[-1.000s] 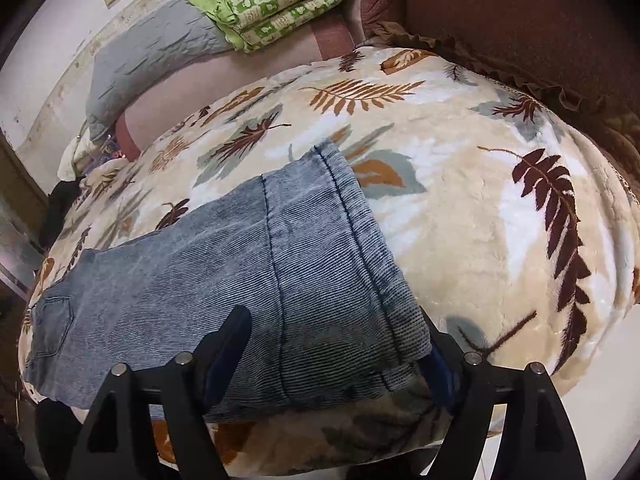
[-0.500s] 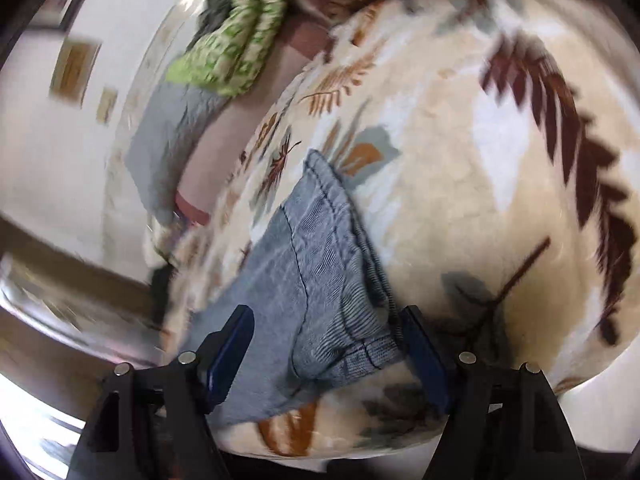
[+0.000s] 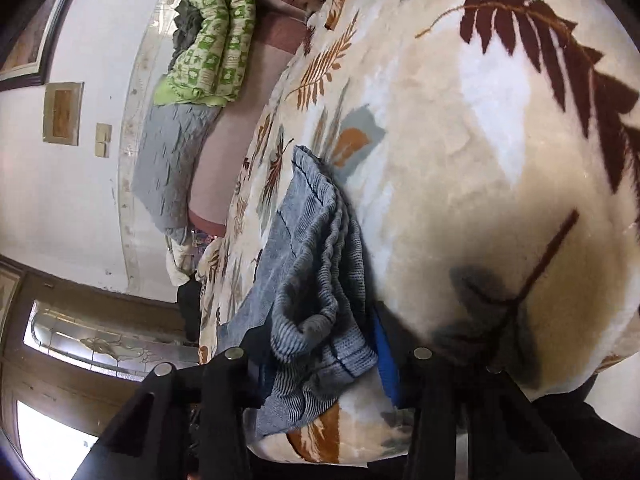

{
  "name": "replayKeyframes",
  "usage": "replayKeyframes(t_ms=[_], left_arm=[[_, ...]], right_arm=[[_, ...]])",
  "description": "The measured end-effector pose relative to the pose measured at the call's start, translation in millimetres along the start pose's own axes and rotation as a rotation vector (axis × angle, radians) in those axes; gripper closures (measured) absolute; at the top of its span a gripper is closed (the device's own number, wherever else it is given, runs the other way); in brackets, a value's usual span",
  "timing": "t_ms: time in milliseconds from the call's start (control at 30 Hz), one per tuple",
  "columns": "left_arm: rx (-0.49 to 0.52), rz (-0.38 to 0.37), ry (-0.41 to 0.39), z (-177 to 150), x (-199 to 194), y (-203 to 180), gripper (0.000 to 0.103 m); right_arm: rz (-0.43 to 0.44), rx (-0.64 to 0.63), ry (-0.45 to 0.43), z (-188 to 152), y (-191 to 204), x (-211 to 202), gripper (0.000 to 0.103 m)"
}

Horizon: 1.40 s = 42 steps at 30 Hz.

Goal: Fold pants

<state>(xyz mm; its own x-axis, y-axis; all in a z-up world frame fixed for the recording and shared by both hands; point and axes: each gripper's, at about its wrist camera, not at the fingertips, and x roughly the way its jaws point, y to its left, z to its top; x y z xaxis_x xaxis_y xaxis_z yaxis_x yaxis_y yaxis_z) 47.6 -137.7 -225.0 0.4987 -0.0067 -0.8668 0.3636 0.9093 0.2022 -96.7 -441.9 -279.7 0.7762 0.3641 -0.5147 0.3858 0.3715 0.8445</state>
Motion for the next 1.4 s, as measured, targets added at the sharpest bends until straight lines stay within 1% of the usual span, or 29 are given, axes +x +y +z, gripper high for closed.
replayKeyframes(t_ms=[33, 100, 167, 267, 367, 467, 500, 567, 667, 767, 800, 833, 867, 900, 933, 967, 1033, 1100, 1133, 1167, 1200, 1233, 1267, 1300, 1333, 1367, 1400], left_arm=[[-0.004, -0.008, 0.003, 0.2, 0.2, 1.4, 0.000], [-0.021, -0.026, 0.014, 0.8, 0.3, 5.5, 0.000], [-0.042, -0.030, 0.019, 0.3, -2.0, 11.8, 0.000], [-0.065, -0.014, 0.012, -2.2, -6.0, 23.9, 0.000], [-0.113, -0.010, 0.017, -4.8, -8.5, 43.8, 0.000], [-0.180, -0.006, 0.004, -9.0, -14.5, 70.8, 0.000], [-0.200, -0.001, 0.002, -10.2, -15.8, 79.0, 0.000], [-0.242, 0.009, 0.001, -13.0, -18.0, 97.4, 0.000], [-0.302, 0.014, -0.006, -16.8, -20.3, 121.8, 0.000], [-0.348, 0.037, -0.017, -19.6, -23.6, 144.6, 0.000], [-0.357, 0.046, -0.023, -20.1, -24.3, 149.7, 0.000], [-0.367, 0.055, -0.028, -20.5, -25.0, 155.8, 0.000], [-0.377, 0.062, -0.030, -21.3, -25.7, 161.3, 0.000], [-0.386, 0.067, -0.032, -21.5, -26.1, 165.3, 0.000], [-0.399, 0.071, -0.036, -21.7, -26.6, 169.5, 0.000], [-0.405, 0.068, -0.038, -21.3, -27.0, 171.3, 0.000], [-0.407, 0.051, -0.049, -19.5, -28.5, 171.4, 0.000], [-0.387, 0.046, -0.060, -13.1, -29.7, 164.1, 0.000], [-0.376, 0.042, -0.065, -11.4, -30.8, 160.2, 0.000], [-0.356, 0.034, -0.072, -8.1, -32.1, 153.3, 0.000], [-0.338, 0.031, -0.077, -4.7, -32.6, 146.8, 0.000], [-0.314, 0.031, -0.083, 0.1, -32.7, 138.0, 0.000], [-0.286, 0.034, -0.088, 5.6, -31.3, 128.3, 0.000], [-0.270, 0.040, -0.087, 8.7, -30.3, 122.0, 0.000], [-0.242, 0.044, -0.079, 13.5, -26.9, 111.6, 0.000], [-0.221, 0.042, -0.073, 16.1, -24.3, 103.7, 0.000], [-0.196, 0.041, -0.066, 18.3, -20.7, 95.0, 0.000]], right_arm=[[-0.010, -0.009, -0.010, -0.3, 2.0, 0.7, 0.057], [-0.066, -0.064, -0.039, -2.6, 12.6, 3.1, 0.067], [-0.096, -0.116, -0.059, -5.1, 25.3, 5.0, 0.070], [-0.090, -0.205, -0.083, -12.2, 50.7, 9.5, 0.073], [-0.066, -0.302, -0.062, -28.3, 80.4, 24.4, 0.074], [-0.062, -0.422, -0.004, -52.7, 111.2, 48.8, 0.074], [-0.057, -0.463, 0.031, -63.6, 122.9, 61.2, 0.075], [-0.039, -0.499, 0.078, -79.3, 134.0, 74.8, 0.075], [0.006, -0.554, 0.178, -108.2, 155.7, 105.7, 0.075], [0.034, -0.578, 0.288, -132.7, 167.2, 133.6, 0.075], [0.044, -0.571, 0.355, -142.8, 169.3, 146.6, 0.071], [0.033, -0.564, 0.394, -149.1, 168.5, 154.0, 0.069], [0.017, -0.562, 0.426, -153.3, 169.1, 160.3, 0.055], [0.036, -0.571, 0.455, -156.7, 171.9, 162.6, 0.044], [0.062, -0.583, 0.455, -157.1, 174.9, 159.4, 0.043], [0.097, -0.602, 0.437, -155.5, 177.8, 152.1, 0.042], [0.132, -0.610, 0.374, -148.7, 176.7, 135.2, 0.042], [0.141, -0.591, 0.272, -135.8, 170.1, 115.1, 0.042], [0.109, -0.585, 0.213, -127.6, 165.7, 106.9, 0.042], [0.054, -0.598, 0.171, -121.9, 161.9, 102.4, 0.043], [0.005, -0.611, 0.156, -118.9, 157.3, 101.1, 0.046], [-0.036, -0.616, 0.151, -117.8, 153.7, 101.4, 0.052], [-0.089, -0.624, 0.161, -117.2, 147.8, 103.2, 0.068], [-0.124, -0.631, 0.170, -116.0, 151.3, 109.9, 0.075], [-0.177, -0.652, 0.181, -117.1, 147.6, 113.1, 0.077], [-0.207, -0.672, 0.186, -116.7, 145.0, 113.4, 0.082], [-0.242, -0.707, 0.203, -120.0, 143.5, 116.9, 0.083]])
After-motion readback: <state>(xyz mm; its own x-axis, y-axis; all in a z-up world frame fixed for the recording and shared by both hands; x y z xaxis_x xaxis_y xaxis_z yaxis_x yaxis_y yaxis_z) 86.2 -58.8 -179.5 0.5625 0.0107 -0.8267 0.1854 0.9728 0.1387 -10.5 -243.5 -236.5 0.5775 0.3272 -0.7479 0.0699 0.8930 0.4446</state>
